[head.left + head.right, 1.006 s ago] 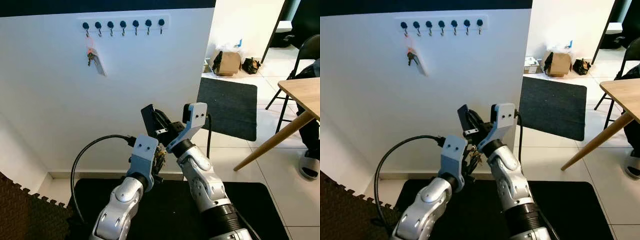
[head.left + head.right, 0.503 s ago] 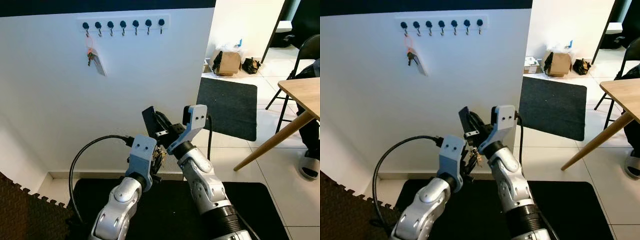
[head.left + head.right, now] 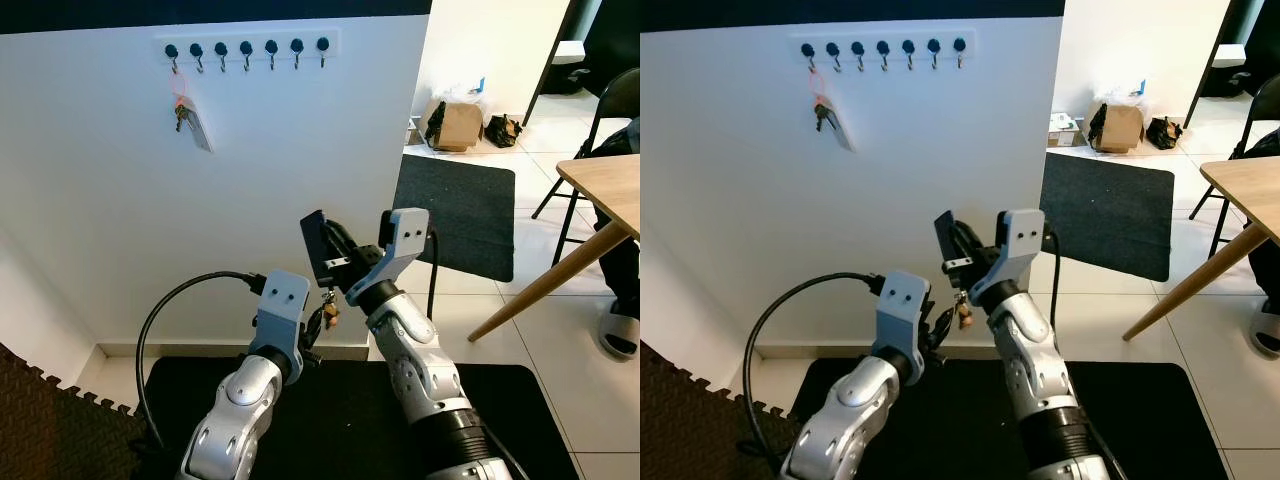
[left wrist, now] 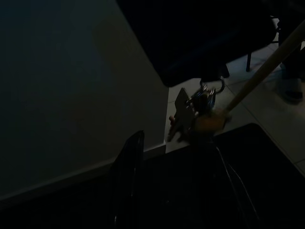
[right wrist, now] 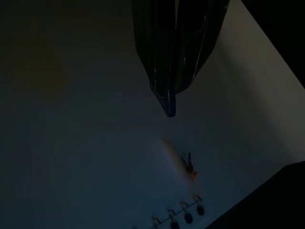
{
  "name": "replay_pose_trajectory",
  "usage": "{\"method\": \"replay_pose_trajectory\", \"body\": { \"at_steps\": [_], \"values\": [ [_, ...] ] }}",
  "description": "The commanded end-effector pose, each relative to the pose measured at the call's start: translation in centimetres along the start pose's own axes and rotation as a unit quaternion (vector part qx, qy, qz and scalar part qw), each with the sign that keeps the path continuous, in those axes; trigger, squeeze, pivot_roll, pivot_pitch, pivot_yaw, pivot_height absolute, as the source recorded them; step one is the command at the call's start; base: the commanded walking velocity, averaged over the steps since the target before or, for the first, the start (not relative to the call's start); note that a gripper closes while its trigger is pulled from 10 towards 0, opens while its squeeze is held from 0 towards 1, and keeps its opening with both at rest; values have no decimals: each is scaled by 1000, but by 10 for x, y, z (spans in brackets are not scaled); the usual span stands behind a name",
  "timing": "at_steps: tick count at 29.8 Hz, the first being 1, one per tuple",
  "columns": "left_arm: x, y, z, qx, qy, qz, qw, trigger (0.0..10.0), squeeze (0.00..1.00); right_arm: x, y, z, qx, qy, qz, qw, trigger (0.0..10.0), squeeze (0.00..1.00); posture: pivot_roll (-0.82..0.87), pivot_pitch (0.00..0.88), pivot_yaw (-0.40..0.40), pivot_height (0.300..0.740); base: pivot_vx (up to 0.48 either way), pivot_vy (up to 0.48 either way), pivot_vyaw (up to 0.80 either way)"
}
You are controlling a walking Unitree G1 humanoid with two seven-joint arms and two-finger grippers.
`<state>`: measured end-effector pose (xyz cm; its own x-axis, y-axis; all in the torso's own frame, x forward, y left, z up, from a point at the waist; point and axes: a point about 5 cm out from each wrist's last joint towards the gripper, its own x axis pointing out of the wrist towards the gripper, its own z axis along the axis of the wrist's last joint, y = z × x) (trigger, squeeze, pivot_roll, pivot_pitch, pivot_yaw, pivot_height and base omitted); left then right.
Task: Hang keys on a hook
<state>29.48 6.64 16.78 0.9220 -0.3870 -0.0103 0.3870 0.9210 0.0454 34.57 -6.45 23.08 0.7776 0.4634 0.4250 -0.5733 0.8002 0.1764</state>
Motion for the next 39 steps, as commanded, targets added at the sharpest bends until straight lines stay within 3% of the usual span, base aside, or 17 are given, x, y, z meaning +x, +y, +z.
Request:
{"method": "replay_pose_trajectory", "body": {
  "at_steps": [1,13,29,33,34,39],
  "values": [
    [-3,-4,-2,0,6,-12,1000,10000,0,2,2,-1,4,-3,2,1000,10000,0,100,224,67,740,0,0,0],
    [0,-14,10,-16,-15,-30,999,10000,0,4,14,-11,18,9,16,1000,10000,0,107,225,62,740,0,0,0],
    [0,-19,10,-17,-14,-41,999,9804,0,8,20,-11,25,6,25,999,10000,0,107,225,60,740,0,0,0],
    [1,-19,9,-15,-11,-40,999,9373,0,10,24,-11,29,3,32,999,10000,0,105,224,59,740,0,0,0],
    [1,-19,9,-15,-11,-40,999,8471,0,11,25,-11,30,4,33,999,10000,0,106,223,59,740,0,0,0],
    [2,-21,9,-14,-11,-42,999,8549,0,11,28,-13,33,5,37,999,10000,0,107,222,58,740,0,0,0]
  ]
}}
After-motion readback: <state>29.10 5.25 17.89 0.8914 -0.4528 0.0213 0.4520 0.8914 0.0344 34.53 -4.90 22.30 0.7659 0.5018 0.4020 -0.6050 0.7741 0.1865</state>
